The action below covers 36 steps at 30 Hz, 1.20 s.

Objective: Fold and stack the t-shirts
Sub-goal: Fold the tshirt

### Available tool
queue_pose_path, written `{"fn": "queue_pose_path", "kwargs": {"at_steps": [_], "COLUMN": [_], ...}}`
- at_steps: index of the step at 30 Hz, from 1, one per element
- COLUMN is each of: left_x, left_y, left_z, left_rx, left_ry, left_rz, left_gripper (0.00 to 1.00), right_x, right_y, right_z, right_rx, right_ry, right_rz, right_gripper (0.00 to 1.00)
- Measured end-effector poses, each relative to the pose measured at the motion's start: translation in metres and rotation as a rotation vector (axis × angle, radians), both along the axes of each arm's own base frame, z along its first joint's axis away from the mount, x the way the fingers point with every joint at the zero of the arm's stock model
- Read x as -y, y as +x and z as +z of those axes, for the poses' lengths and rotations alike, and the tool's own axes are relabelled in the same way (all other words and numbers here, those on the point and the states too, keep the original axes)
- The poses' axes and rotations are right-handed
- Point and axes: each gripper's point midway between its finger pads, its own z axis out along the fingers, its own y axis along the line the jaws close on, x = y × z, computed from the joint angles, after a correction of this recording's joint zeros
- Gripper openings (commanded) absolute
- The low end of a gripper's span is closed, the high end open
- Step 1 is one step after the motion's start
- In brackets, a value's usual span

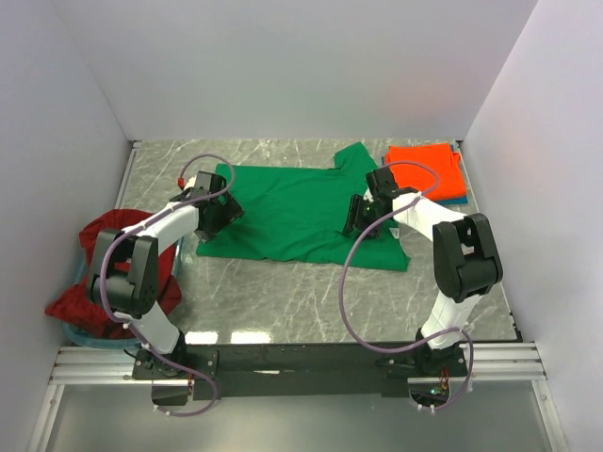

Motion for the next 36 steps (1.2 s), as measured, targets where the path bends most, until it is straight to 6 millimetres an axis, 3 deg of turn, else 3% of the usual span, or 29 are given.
{"fn": "queue_pose_path", "kwargs": {"at_steps": [13, 15, 20, 23, 31, 36], "left_x": [-0.004, -0.005, -0.007, -0.008, -0.009, -0.009], "left_y": [-0.006, -0.006, -0.006, -0.007, -0.007, -0.007], "left_z": [-0.01, -0.01, -0.01, -0.011, -0.011, -0.011], "left_rx": [-0.024, -0.024, -0.024, -0.028, -0.03, -0.03], "left_ry": [0.019, 0.024, 0.033, 0.036, 0.04, 0.04], "left_rz": [0.008, 0.012, 0.017, 0.019, 0.021, 0.021], "left_gripper": [0.99, 0.99, 0.99, 0.99, 0.99, 0.99], "right_x": [-0.01, -0.012, -0.018, -0.018, -0.016, -0.015], "right_y": [0.007, 0.009, 0.015, 0.016, 0.023, 0.047], "right_z": [-0.011, -0.012, -0.012, -0.013, -0.008, 0.014], "right_rx": [-0.006, -0.004, 0.004, 0.0, 0.02, 0.076], "right_ry": [0.047, 0.058, 0.088, 0.088, 0.071, 0.037], "right_rz": [-0.01, -0.01, -0.019, -0.033, -0.048, -0.056], "right_gripper": [0.57, 0.51, 0.08, 0.0, 0.0, 0.0]}}
